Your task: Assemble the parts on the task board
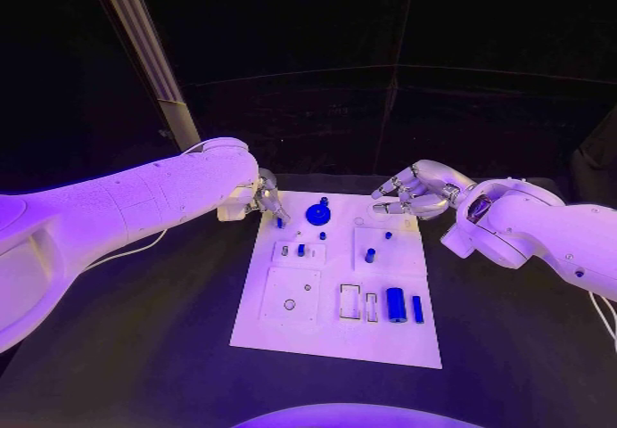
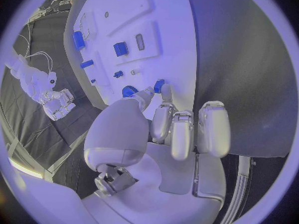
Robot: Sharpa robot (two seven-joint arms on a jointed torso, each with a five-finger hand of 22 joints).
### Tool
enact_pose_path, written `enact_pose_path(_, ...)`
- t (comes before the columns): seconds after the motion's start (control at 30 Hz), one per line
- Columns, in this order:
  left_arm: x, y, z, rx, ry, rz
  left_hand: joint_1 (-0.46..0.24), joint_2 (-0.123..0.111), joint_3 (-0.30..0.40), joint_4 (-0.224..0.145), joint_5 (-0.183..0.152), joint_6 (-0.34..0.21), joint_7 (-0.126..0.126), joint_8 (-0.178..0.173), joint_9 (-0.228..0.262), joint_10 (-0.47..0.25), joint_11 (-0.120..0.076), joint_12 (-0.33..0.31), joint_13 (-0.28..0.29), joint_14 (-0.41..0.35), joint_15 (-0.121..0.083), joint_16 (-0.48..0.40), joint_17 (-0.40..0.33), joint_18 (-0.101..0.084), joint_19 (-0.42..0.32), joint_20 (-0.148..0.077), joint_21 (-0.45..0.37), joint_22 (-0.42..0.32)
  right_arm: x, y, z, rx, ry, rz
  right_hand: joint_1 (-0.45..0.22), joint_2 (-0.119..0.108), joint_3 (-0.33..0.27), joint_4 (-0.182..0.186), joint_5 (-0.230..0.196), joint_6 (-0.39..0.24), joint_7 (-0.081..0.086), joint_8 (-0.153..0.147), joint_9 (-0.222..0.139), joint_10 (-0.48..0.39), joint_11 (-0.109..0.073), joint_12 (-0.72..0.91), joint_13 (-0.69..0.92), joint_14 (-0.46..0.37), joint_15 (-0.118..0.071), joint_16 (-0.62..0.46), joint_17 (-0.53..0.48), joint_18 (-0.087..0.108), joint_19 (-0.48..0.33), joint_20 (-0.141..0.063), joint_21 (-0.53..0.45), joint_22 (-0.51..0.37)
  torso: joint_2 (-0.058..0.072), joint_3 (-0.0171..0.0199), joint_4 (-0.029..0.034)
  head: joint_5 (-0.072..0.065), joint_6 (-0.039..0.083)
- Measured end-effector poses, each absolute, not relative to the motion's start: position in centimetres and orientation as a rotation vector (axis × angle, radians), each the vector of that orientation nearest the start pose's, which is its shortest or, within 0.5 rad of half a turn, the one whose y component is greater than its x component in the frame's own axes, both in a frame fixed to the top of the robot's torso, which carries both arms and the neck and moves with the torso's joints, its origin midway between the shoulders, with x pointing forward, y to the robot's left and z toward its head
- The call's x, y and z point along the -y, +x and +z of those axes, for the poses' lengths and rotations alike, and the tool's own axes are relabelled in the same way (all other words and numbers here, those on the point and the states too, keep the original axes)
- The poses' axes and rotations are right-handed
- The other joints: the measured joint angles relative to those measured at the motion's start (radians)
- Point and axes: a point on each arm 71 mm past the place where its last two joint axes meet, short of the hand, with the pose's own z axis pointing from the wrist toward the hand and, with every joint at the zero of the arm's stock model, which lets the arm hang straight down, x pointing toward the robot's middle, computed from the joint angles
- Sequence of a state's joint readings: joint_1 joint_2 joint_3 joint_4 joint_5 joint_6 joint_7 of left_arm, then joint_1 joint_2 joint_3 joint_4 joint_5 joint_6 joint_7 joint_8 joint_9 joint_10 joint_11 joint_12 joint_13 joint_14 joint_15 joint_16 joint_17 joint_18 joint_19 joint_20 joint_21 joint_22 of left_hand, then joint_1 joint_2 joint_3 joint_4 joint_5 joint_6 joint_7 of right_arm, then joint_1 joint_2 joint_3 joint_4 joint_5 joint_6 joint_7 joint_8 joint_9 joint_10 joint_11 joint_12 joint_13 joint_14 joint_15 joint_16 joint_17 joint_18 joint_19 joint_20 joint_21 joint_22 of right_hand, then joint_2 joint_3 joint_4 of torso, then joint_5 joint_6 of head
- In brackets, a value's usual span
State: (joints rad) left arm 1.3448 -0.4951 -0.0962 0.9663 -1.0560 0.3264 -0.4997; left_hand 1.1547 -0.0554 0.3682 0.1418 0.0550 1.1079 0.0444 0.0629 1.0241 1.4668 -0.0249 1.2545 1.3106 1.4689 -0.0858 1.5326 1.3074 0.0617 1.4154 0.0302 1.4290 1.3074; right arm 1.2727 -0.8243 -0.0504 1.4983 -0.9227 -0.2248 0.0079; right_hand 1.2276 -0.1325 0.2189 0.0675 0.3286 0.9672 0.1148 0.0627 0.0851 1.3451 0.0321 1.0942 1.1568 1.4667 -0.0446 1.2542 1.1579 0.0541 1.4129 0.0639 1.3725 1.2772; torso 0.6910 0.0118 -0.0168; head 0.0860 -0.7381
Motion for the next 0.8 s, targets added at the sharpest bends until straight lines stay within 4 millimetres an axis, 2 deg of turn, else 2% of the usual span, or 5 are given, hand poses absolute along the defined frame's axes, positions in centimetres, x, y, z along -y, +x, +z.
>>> enact_pose_path(0.37,-20.19,57.80,-19.82,-2.367,-0.202,-0.225,0.023,0.023,0.039,-0.069,-0.001,-0.004,-0.004,-0.004,-0.009,0.000,0.000,-0.008,0.000,0.000,0.000,0.000,0.000,0.000,0.000,0.000,-0.004,0.000,19.51,49.92,-16.08,-1.782,0.231,0.993,0.000,0.000,0.000,0.000,0.000,0.000,0.000,0.000,0.000,0.000,0.000,0.000,0.000,0.000,0.000,0.000,0.000,0.000,0.000,0.000,0.000,0.000,0.000,0.0000,0.0000,-0.001,-0.002)
enact_pose_path(0.5,-20.19,57.74,-19.85,-2.368,-0.205,-0.233,0.044,0.032,0.064,-0.111,-0.005,-0.010,-0.002,-0.001,-0.012,-0.001,0.002,-0.011,0.000,0.000,0.000,0.000,0.000,0.000,0.000,0.000,-0.004,0.000,19.51,49.91,-16.08,-1.782,0.231,0.993,0.000,0.000,0.000,0.000,0.000,0.000,0.000,0.000,0.000,0.000,0.000,0.000,0.000,0.000,0.000,0.000,0.000,0.000,0.000,0.000,0.000,0.000,0.000,0.0000,-0.0001,-0.001,-0.002)
enact_pose_path(0.6,-20.28,57.64,-19.86,-2.365,-0.208,-0.241,0.061,0.037,0.060,-0.115,-0.003,-0.013,0.002,-0.001,-0.012,-0.001,0.002,-0.011,0.000,-0.002,0.002,0.000,0.000,0.000,0.000,0.000,-0.004,0.000,19.52,49.91,-16.08,-1.782,0.231,0.993,0.000,0.000,0.000,0.000,0.000,0.000,0.000,0.000,0.000,0.000,0.000,0.000,0.000,0.000,0.000,0.000,0.000,0.000,0.000,0.000,0.000,0.000,0.000,0.0000,-0.0001,-0.002,-0.001)
enact_pose_path(0.73,-20.47,57.36,-19.79,-2.355,-0.211,-0.258,0.061,0.037,0.057,-0.118,0.023,-0.015,0.003,0.011,-0.010,-0.001,0.002,-0.011,0.000,-0.002,0.002,0.000,0.000,0.000,0.000,0.000,-0.004,0.000,19.53,49.90,-16.08,-1.782,0.231,0.993,0.000,0.000,0.000,0.000,0.000,0.000,0.000,0.000,0.000,0.000,0.000,0.000,0.000,0.000,0.000,0.000,0.000,0.000,0.000,0.000,0.000,0.000,0.000,0.0000,0.0000,-0.002,-0.001)
enact_pose_path(0.8,-20.56,57.11,-19.72,-2.347,-0.210,-0.271,0.061,0.037,0.058,-0.118,0.023,-0.015,0.004,0.013,-0.010,-0.001,0.002,-0.011,0.000,-0.002,0.002,0.000,0.000,0.000,0.000,0.000,-0.004,0.000,19.54,49.91,-16.08,-1.782,0.231,0.993,0.000,0.000,0.001,-0.001,0.000,0.000,0.000,0.000,0.000,0.000,0.000,0.000,0.000,0.000,0.000,0.000,0.000,0.000,0.000,0.000,-0.001,0.000,0.000,-0.0001,0.0000,-0.002,-0.002)
